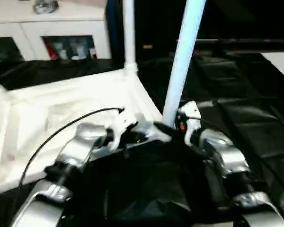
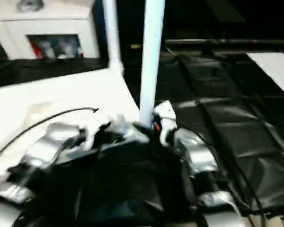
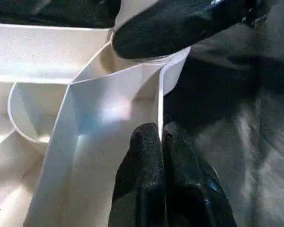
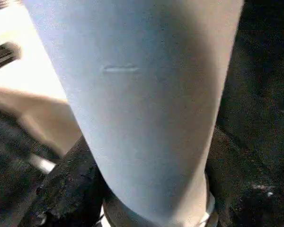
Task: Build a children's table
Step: Rotate leg to tighten
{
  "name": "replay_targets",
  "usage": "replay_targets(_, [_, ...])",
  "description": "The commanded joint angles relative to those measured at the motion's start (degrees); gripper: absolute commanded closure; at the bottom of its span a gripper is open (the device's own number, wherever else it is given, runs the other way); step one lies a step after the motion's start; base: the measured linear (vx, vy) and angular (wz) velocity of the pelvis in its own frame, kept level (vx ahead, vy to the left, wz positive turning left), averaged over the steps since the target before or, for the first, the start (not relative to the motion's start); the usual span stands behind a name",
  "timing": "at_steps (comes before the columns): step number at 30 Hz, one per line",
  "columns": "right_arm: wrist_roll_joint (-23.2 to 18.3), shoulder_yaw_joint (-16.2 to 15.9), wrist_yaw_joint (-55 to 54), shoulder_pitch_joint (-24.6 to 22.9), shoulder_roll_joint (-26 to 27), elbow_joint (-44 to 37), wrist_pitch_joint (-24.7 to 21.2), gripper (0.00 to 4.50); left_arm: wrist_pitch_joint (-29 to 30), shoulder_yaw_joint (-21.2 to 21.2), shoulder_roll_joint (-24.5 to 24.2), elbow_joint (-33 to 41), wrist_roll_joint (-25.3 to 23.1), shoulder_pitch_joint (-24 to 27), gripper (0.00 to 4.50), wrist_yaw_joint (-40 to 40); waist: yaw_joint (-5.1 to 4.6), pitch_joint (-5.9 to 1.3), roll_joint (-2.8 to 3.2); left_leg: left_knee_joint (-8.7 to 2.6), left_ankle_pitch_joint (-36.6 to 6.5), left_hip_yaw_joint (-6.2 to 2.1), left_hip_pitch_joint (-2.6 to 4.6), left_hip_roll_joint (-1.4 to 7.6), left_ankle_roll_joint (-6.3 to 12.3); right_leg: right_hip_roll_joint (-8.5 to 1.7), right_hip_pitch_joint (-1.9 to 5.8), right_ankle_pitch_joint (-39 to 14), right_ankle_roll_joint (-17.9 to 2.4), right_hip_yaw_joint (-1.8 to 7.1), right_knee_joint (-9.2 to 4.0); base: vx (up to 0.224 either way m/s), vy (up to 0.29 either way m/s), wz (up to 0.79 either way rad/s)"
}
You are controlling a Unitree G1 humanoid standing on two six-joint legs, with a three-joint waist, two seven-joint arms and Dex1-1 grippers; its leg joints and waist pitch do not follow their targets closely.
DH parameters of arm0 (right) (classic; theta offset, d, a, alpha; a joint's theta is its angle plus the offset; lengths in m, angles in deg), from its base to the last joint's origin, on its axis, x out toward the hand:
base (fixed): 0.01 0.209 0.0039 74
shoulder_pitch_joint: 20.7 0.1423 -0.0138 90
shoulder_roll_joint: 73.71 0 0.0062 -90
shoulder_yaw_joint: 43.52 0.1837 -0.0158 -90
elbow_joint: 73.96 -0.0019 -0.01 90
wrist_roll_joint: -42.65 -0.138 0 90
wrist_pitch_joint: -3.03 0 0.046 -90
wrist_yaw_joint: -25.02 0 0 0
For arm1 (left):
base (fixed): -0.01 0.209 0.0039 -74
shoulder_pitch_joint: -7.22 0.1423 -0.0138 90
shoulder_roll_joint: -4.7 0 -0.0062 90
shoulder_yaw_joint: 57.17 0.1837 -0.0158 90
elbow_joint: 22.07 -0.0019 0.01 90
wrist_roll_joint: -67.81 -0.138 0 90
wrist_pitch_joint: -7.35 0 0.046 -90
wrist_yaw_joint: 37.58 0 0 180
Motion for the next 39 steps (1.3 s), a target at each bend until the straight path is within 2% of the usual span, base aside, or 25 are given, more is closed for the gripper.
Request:
replay_targets(1, [0.58, -2.85, -3.26, 0.2, 4.12, 3.18, -1.3, 1.96, -0.36, -0.54, 3.69, 0.08, 0.52, -3.64, 4.5, -4.89, -0.22, -4.0, -0.15, -4.6, -14.81, -2.51, 1.67, 3.97, -1.03, -5.53, 1.87, -19.36, -11.31, 3.03, -5.25, 0.0, 0.0, 0.0])
replay_targets(2, [0.83, -2.21, -6.75, 1.11, 5.75, 4.71, -1.04, 1.96, -0.35, -0.85, 5.11, -1.29, 0.1, -4.56, 4.5, -7.5, -0.19, -4.05, 0.06, -4.56, -14.7, -2.57, 1.65, 3.97, -0.98, -5.58, 1.98, -18.95, -11.42, 3.03, -5.15, 0.0, 0.0, 0.0])
replay_targets(4, [1.34, -1.58, -10.03, 2.58, 8.24, 6.93, -0.51, 1.96, -0.69, -1.18, 7.02, -3.31, -0.68, -5.84, 4.5, -10.44, -0.31, -4.09, 0.05, -4.54, -14.3, -2.49, 1.49, 3.92, -0.77, -5.56, 2.04, -18.07, -11.59, 3.04, -5.19, 0.0, 0.0, 0.0])
replay_targets(8, [2.51, -3.26, -8.44, 3.21, 9.53, 7.11, 0.77, 1.96, -2.13, -0.55, 7.6, -4.18, -1.44, -6.34, 4.5, -10.5, -0.38, -4.17, 0.06, -4.59, -13.62, -2.51, 1.32, 4.04, 0.03, -5.5, 2.3, -15.11, -12.01, 3.0, -4.87, 0.0, 0.0, 0.0])
replay_targets(10, [1.72, -2.85, -7.19, 3.28, 9.52, 7.01, 0.53, 1.29, -2.47, -0.39, 7.43, -3.87, -1.26, -6.13, 4.5, -9.37, -0.39, -4.2, 0.14, -4.6, -13.27, -2.45, 1.35, 4.08, 0.42, -5.46, 2.31, -13.64, -12.54, 3.01, -4.72, 0.0, 0.0, 0.0])
replay_targets(12, [0.47, -2.83, -3.63, 3.22, 8.16, 5.83, 0.16, 1.3, -3.26, 0.36, 6.13, -2.24, -0.57, -4.81, 4.5, -5.78, -0.38, -4.14, 0.0, -4.53, -13.47, -2.41, 1.26, 4.0, 0.93, -5.58, 2.46, -13.82, -12.92, 3.05, -4.79, 0.0, 0.0, 0.0])
replay_targets(16, [1.53, -4.24, -0.09, 2.93, 5.72, 4.77, 1.47, 0.82, -3.89, 0.71, 4.87, -1.14, -0.19, -3.66, 4.5, -3.09, -0.42, -4.21, 0.06, -4.57, -13.01, -2.5, 1.23, 4.17, 1.12, -5.53, 2.55, -13.23, -13.05, 2.98, -4.59, 0.0, 0.0, 0.0])
replay_targets(18, [1.65, -6.13, 7.17, 1.49, 1.61, 1.46, 1.65, 0.7, -4.21, 1.3, 2.76, 1.39, 1.05, -1.9, 4.5, 1.95, -0.51, -4.28, -0.12, -4.44, -11.59, -2.42, 0.96, 4.21, 1.95, -5.57, 2.8, -10.39, -13.79, 3.03, -4.24, 0.0, 0.0, 0.0])
replay_targets(19, [1.64, -6.17, 7.34, 1.46, 1.52, 1.38, 1.65, 0.6, -4.23, 1.32, 2.71, 1.45, 1.08, -1.86, 4.5, 2.07, -0.31, -4.39, -0.13, -4.36, -11.05, -2.49, 0.97, 4.22, 2.28, -5.59, 3.0, -9.64, -13.92, 2.92, -4.13, 0.0, 0.0, 0.0])
replay_targets(21, [1.12, -6.88, 11.54, 0.66, -0.91, -0.41, 2.05, 0.6, -4.71, 1.57, 1.45, 2.41, 1.73, -1.1, 4.5, 4.73, -0.38, -4.42, -0.11, -4.19, -9.52, -2.23, 0.89, 4.2, 3.39, -5.47, 2.85, -7.22, -14.68, 2.98, -3.89, 0.0, 0.0, 0.0])
replay_targets(23, [0.67, -7.55, 15.91, -0.26, -3.44, -2.26, 2.48, 0.6, -5.35, 1.82, -0.07, 3.23, 2.17, -0.3, 4.5, 7.38, -0.04, -4.26, -0.05, -4.15, -9.88, -2.12, 0.97, 4.28, 3.8, -5.48, 2.78, -8.53, -14.89, 2.88, -4.09, 0.0, 0.0, 0.0])
replay_targets(26, [0.23, -8.44, 21.29, -1.24, -6.37, -4.1, 2.89, 0.6, -5.75, 2.09, -1.92, 4.17, 2.68, 0.47, 4.5, 10.64, 0.46, -4.07, 0.05, -4.26, -11.82, -2.04, 1.24, 4.52, 3.26, -5.41, 2.5, -12.13, -14.25, 2.91, -4.43, 0.0, 0.0, 0.0])
replay_targets(29, [-0.85, -9.13, 26.44, -2.18, -9.19, -6.19, 1.99, 0.6, -5.45, 2.17, -3.92, 5.87, 3.33, 1.55, 4.5, 14.03, 0.83, -3.88, 0.06, -4.55, -14.37, -2.13, 1.64, 4.7, 1.89, -5.34, 2.17, -15.76, -13.46, 2.94, -4.72, 0.0, 0.0, 0.0])
replay_targets(31, [-1.41, -9.4, 28.8, -2.59, -10.34, -7.24, 1.5, 0.6, -5.53, 2.38, -5.07, 6.77, 3.66, 2.18, 4.5, 15.77, 0.93, -3.87, 0.03, -4.63, -14.33, -2.22, 1.46, 4.67, 1.72, -5.4, 2.28, -16.3, -13.21, 2.96, -4.64, 0.0, 0.0, 0.0])
replay_targets(39, [-2.3, -10.12, 33.0, -2.68, -12.47, -8.25, 0.46, 1.41, -5.96, 2.85, -9.49, 8.29, 4.07, 4.17, 4.5, 20.46, 1.46, -3.9, -0.07, -4.68, -14.19, -2.3, 1.52, 4.65, 1.0, -5.53, 2.02, -18.38, -12.4, 2.97, -4.75, 0.0, 0.0, 0.0])
